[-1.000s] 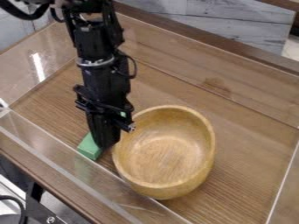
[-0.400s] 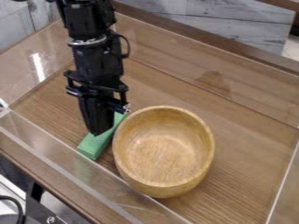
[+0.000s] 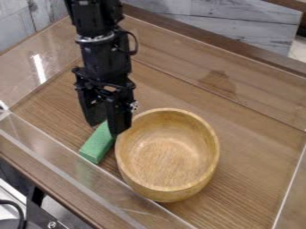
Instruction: Put the green block in the brown bowl
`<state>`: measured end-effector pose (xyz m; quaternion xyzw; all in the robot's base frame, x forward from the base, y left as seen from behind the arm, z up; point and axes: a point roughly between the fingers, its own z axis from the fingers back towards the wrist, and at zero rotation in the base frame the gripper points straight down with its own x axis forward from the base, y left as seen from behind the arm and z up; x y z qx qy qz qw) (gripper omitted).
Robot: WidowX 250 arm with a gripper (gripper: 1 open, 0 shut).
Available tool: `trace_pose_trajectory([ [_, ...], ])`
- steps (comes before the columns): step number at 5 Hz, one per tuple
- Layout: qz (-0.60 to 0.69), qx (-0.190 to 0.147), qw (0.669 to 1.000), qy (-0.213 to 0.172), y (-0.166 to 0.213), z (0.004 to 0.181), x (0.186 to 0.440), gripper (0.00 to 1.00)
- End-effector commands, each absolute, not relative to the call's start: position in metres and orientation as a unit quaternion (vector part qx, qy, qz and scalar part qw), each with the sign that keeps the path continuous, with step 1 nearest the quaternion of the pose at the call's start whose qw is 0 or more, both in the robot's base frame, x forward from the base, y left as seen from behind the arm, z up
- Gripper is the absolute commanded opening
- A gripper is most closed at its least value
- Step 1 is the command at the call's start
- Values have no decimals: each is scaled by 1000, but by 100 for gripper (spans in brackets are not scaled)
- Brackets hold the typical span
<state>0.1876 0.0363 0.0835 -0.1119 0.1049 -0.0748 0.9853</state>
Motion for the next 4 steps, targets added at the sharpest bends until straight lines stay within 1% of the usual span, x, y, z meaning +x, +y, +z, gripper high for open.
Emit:
trace_pose_trajectory([
  [1,-95,-98,988,78,41,86,200,100],
  [4,-128,-90,986,66,59,53,199,100],
])
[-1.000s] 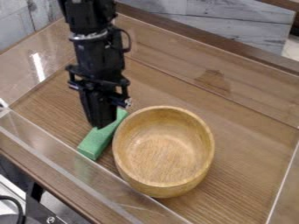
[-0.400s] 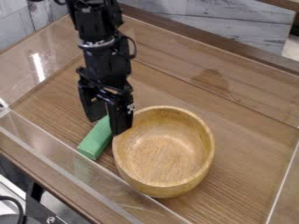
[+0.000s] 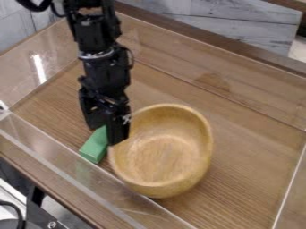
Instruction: Put the green block in the brown bowl
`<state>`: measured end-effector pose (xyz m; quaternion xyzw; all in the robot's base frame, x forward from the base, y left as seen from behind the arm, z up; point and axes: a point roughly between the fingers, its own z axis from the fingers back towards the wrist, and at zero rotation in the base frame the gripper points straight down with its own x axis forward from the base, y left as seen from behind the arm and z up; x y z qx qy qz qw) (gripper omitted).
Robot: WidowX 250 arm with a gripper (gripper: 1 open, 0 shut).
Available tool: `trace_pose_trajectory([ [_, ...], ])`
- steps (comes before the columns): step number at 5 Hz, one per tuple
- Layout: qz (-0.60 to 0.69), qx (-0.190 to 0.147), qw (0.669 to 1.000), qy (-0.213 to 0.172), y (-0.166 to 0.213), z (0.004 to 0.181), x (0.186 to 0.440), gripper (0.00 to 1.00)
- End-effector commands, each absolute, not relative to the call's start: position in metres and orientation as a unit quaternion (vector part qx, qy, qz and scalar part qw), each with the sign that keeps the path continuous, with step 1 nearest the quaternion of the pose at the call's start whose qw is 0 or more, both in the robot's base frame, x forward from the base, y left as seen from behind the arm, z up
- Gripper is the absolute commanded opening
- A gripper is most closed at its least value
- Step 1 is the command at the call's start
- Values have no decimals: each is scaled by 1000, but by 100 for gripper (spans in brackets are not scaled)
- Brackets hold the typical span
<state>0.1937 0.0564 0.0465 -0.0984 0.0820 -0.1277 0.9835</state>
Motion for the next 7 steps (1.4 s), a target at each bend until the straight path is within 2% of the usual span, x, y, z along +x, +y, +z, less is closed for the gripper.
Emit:
trace_pose_trajectory([
  [1,-141,-86,984,62,61,41,200,100],
  [6,-158,-89,982,57,55,7,204,100],
  [7,-156,-91,982,58,53,4,204,0],
])
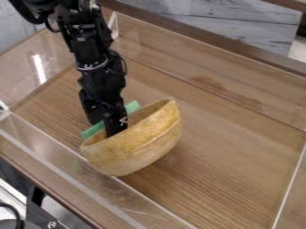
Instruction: Put the green block in the brown bowl
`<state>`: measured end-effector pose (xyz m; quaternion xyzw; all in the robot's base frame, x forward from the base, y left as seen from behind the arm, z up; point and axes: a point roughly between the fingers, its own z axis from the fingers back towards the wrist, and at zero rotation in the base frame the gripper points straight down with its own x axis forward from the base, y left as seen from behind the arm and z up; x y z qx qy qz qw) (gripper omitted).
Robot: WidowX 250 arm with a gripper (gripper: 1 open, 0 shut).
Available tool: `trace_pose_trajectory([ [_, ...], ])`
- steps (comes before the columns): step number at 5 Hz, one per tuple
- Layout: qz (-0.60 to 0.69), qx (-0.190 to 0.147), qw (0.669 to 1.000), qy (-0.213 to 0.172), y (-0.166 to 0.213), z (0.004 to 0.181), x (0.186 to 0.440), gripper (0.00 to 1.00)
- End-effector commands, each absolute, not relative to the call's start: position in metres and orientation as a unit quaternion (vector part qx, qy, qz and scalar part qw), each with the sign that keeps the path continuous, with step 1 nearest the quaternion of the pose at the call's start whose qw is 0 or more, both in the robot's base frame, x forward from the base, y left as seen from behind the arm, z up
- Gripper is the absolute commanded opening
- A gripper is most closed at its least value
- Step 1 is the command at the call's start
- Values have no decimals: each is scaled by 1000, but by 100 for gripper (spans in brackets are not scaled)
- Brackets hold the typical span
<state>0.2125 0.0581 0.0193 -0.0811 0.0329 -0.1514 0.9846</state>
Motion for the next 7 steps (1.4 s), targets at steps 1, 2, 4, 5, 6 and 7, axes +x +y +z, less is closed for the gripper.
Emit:
trace_pose_trajectory([
  [1,-152,-96,982,63,50,4,204,0],
  [2,-147,-100,982,68,47,4,203,0],
  [4,-138,-108,981,78,41,4,201,0],
  [5,-134,-112,981,83,39,4,200,0],
  [6,-133,-115,981,85,37,5,201,0],
  [7,-132,-117,981,86,35,5,201,0],
])
